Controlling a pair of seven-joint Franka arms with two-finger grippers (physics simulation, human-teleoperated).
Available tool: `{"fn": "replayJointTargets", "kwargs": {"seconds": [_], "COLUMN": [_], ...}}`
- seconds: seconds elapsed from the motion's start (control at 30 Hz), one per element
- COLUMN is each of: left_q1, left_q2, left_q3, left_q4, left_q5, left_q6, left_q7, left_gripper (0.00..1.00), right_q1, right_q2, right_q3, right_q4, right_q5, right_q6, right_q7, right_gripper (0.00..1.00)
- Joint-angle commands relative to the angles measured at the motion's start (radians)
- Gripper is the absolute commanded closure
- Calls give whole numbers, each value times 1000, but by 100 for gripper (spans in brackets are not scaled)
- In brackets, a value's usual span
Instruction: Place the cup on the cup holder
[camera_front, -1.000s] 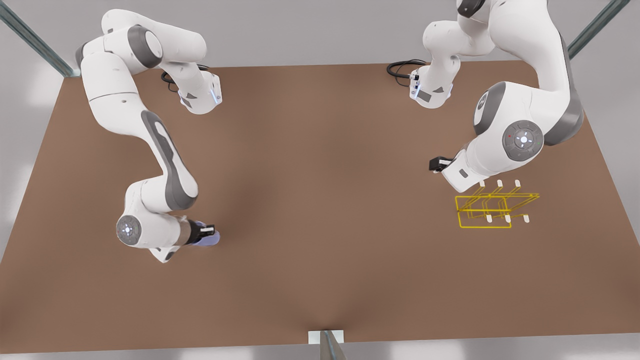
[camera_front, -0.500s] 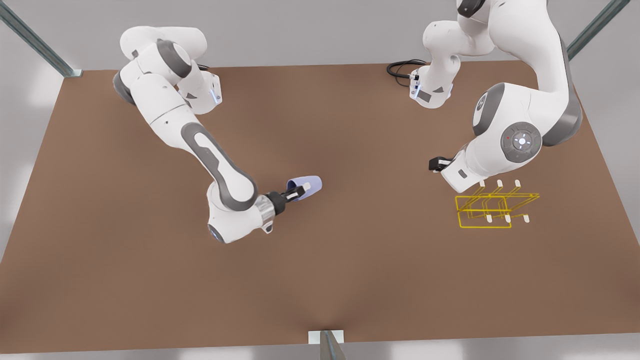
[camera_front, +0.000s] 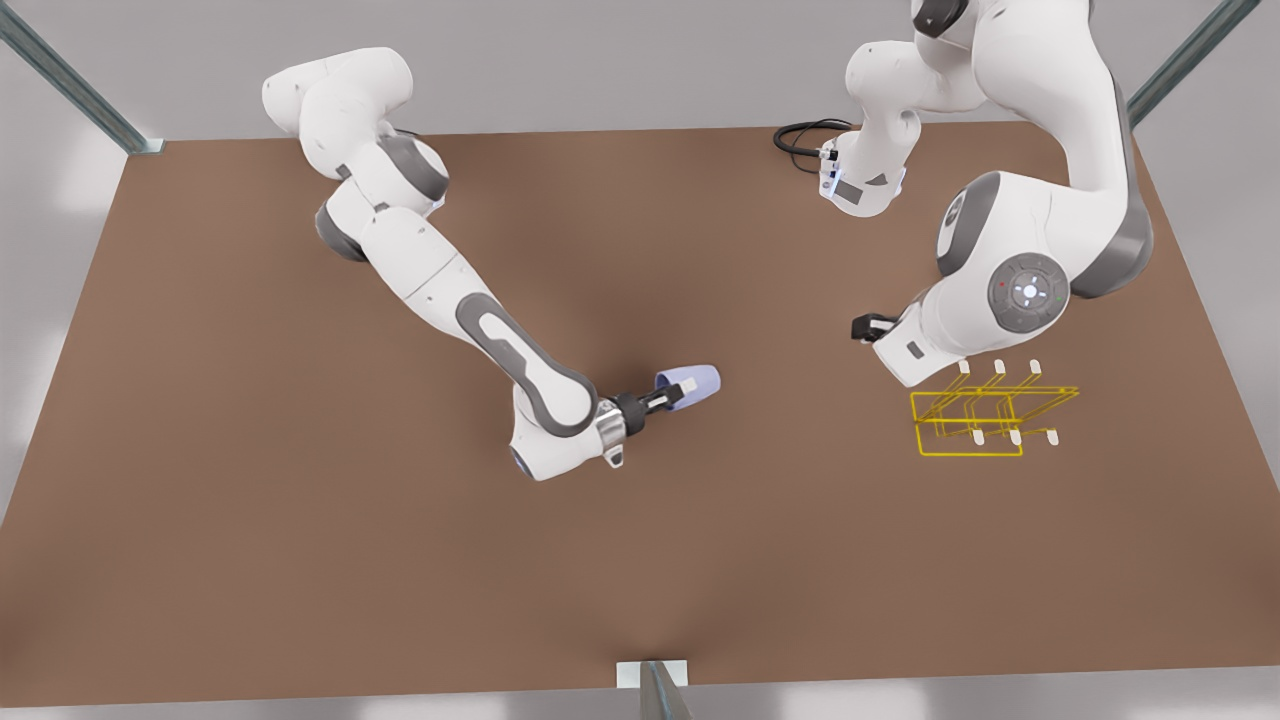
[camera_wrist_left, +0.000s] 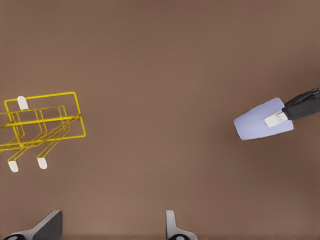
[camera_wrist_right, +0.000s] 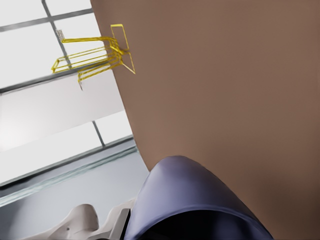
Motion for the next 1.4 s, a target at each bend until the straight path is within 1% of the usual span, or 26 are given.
{"fn": "replayJointTargets", "kwargs": {"seconds": [0.0, 0.1, 0.17, 0.2, 0.23, 0.27, 0.3, 0.37, 0.4, 0.47, 0.6, 0.67, 0.7, 0.73, 0.77, 0.8, 0.83, 0.9, 0.93, 0.97, 1.0, 1.03, 1.17, 1.2, 1.27, 1.37], "left_q1": [0, 0, 0, 0, -2, -15, -35, -118, -195, -267, -265, -265, -267, -281, -294, -305, -317, -328, -328, -328, -328, -330, -336, -336, -336, -336], "left_q2": [2, 5, 7, 7, 5, 7, 7, 36, 82, 151, 248, 278, 292, 306, 320, 333, 347, 337, 330, 330, 330, 330, 338, 346, 349, 350], "left_q3": [0, 0, 0, 0, 0, 0, 0, -2, -2, -2, -2, 0, -2, -2, 0, -2, -3, -3, -3, -3, -3, -3, -3, -3, -3, -3], "left_q4": [0, 0, 0, 0, 0, 2, 3, 8, 8, 8, 8, 8, 7, 0, 0, -13, -52, -108, -173, -207, -223, -236, -268, -270, -319, -345], "left_q5": [1, -1, 1, 1, 1, -1, 2, 1, 1, -2, -61, -51, -53, -56, -53, -59, -58, -56, -59, -59, -61, -62, -85, -85, -100, -100], "left_q6": [-2, -3, -3, -3, -3, 4, 15, 124, 221, 351, 409, 437, 437, 437, 458, 494, 569, 632, 738, 802, 837, 870, 917, 922, 963, 962], "left_q7": [0, 0, 0, 0, 0, -1, -1, 2, 43, 107, 548, 703, 778, 839, 838, 832, 832, 832, 830, 830, 829, 827, 707, 697, 684, 632], "left_gripper": [0, 0, 0, 0, 0, 0, 0, 0, 0, 0, 0, 0, 0, 0, 0, 0, 0, 0, 0, 0, 0, 0, 0, 0, 0, 0], "right_q1": [7, 23, 38, 47, 49, 50, 47, 30, 12, -31, -123, -247, -335, -392, -440, -479, -482, -499, -497, -488, -467, -465, -389, -399, -502, -527], "right_q2": [16, 28, 31, 34, 39, 41, 39, 39, 34, 25, -1, -85, -146, -191, -280, -384, -481, -542, -637, -812, -869, -863, -852, -854, -854, -854], "right_q3": [1, -7, -30, -33, -33, -38, -39, -39, -41, -47, -48, -47, -47, -45, -44, -42, -42, -52, -102, -154, -202, -197, -197, -197, -199, -202], "right_q4": [5, 8, 9, 11, 11, 9, 8, 3, 0, -15, -20, -11, -6, 113, 198, 193, 193, 190, 62, -202, -284, -238, -210, -209, -166, -161], "right_q5": [3, 3, 3, 3, 3, 3, 2, -4, -9, -40, -141, -308, -446, -642, -814, -886, -1018, -1172, -1200, -1172, -1137, -1147, -1298, -1288, -1195, -1192], "right_q6": [53, 79, 79, 79, 79, 81, 79, 79, 72, 53, -63, -204, -284, -382, -482, -523, -551, -695, -728, -581, -493, -497, -502, -502, -504, -504], "right_q7": [-215, -221, -264, -282, -313, -314, -324, -373, -417, -420, -414, -406, -408, -414, -413, -405, -383, -43, 109, 143, 331, 396, 434, 431, 424, 424], "right_gripper": [78, 78, 70, 45, 37, 16, 0, 0, 0, 0, 0, 0, 0, 0, 0, 0, 0, 0, 0, 0, 0, 0, 0, 0, 0, 0]}}
